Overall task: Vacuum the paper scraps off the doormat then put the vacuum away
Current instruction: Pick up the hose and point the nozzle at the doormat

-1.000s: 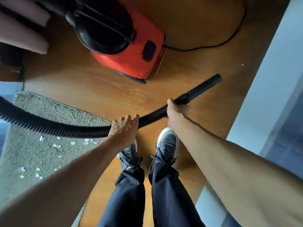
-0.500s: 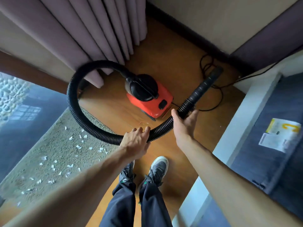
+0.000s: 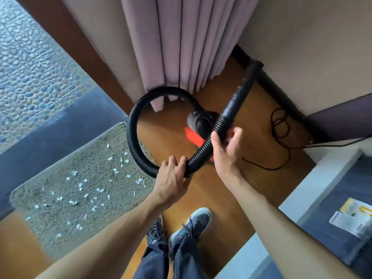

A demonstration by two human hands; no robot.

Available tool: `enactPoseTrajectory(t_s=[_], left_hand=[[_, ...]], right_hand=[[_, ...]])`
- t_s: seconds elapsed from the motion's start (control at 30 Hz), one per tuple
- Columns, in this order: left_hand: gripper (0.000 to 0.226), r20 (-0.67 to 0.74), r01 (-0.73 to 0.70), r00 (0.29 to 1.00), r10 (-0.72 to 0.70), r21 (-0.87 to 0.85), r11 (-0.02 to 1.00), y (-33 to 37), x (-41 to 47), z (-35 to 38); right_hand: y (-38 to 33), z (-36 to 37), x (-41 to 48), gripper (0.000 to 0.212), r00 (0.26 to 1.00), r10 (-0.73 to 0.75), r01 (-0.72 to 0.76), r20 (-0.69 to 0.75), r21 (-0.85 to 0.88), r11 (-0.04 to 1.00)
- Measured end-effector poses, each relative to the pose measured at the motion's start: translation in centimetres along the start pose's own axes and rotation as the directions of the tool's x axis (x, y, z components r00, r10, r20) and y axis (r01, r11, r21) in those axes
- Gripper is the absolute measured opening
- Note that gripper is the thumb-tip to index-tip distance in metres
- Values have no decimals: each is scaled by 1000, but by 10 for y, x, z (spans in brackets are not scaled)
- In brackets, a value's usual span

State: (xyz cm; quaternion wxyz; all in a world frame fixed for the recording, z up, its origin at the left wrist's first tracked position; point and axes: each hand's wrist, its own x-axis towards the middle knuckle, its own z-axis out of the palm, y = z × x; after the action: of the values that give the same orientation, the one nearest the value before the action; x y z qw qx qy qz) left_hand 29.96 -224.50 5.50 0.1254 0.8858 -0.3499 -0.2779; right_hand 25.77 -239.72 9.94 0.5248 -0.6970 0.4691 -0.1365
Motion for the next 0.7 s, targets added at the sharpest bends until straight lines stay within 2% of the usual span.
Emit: enactPoseTrajectory(t_s=[0.1, 0.2, 0.33, 0.5, 0.7], left_hand=[[41, -1, -2, 1000, 2, -143, 990, -17, -7, -13], [42, -37, -21, 999, 13, -233, 972, -32, -14, -28], [41, -88, -17, 996, -22, -422, 906, -52, -20, -42], [41, -106, 21, 988, -113, -630, 776, -71, -23, -41], [56, 26, 179, 964, -266, -801, 571, -87, -30, -14]], right_hand=[[-21, 17, -7, 49, 986, -116, 123, 118, -51, 991], [-42, 35, -12, 60, 949, -242, 261, 201, -74, 962], [-65, 59, -11, 77, 892, -321, 370, 319, -108, 923], [-81, 87, 2, 79, 726, -456, 585, 515, -113, 803], [-87, 126, 18, 71, 537, -386, 644, 750, -69, 762]])
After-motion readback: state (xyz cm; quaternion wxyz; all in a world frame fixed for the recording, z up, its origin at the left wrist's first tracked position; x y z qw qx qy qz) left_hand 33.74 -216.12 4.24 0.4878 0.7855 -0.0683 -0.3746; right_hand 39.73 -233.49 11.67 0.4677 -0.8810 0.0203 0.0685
